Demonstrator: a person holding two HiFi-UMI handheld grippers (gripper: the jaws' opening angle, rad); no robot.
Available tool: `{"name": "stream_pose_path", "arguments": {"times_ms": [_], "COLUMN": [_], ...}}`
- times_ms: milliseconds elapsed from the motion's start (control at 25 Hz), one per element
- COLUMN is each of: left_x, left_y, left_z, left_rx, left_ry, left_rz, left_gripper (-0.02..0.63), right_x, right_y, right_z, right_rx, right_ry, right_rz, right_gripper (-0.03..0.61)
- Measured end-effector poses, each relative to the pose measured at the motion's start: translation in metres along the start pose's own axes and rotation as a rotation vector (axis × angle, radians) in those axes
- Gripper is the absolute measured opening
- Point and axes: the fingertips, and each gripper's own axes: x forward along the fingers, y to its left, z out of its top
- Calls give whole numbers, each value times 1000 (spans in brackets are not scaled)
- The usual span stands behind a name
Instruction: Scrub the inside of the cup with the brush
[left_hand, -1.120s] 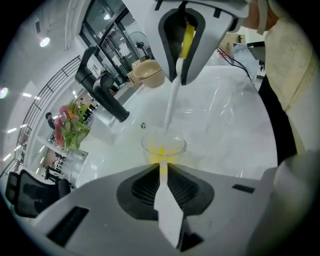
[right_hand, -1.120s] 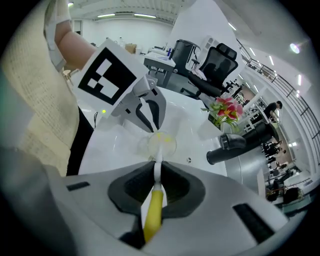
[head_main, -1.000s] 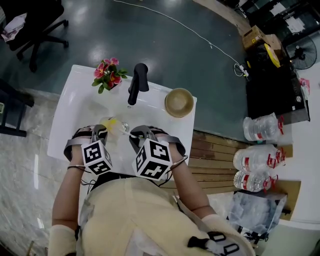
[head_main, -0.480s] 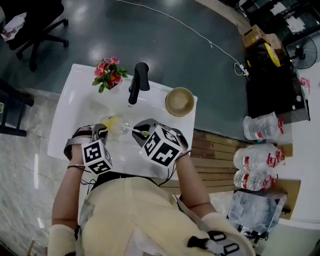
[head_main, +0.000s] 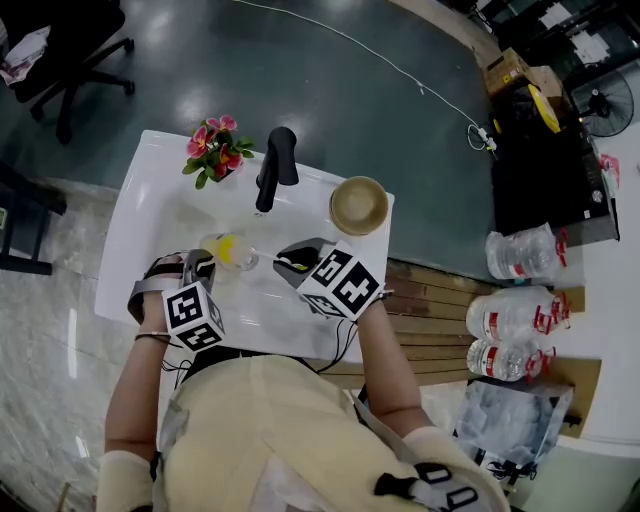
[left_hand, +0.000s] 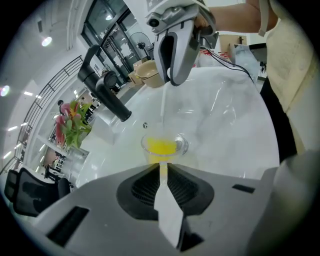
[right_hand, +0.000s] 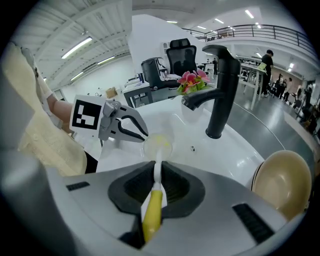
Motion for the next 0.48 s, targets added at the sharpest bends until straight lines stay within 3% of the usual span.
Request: {"name": "stream_pose_path", "arguments": {"times_ms": [240, 480], "left_x": [1, 2], "left_y": [2, 1], "left_z": [1, 5], "left_rx": [-27, -38], "left_ry": [1, 0], "left_rz": [-8, -16], "left_gripper": [54, 54], "right_x": [3, 5], "right_y": [5, 17], "right_z": [-9, -11], "right_rx": [39, -48], "right_ry": [-14, 26], "right_rz": [-16, -88], "right_gripper": [49, 49]}}
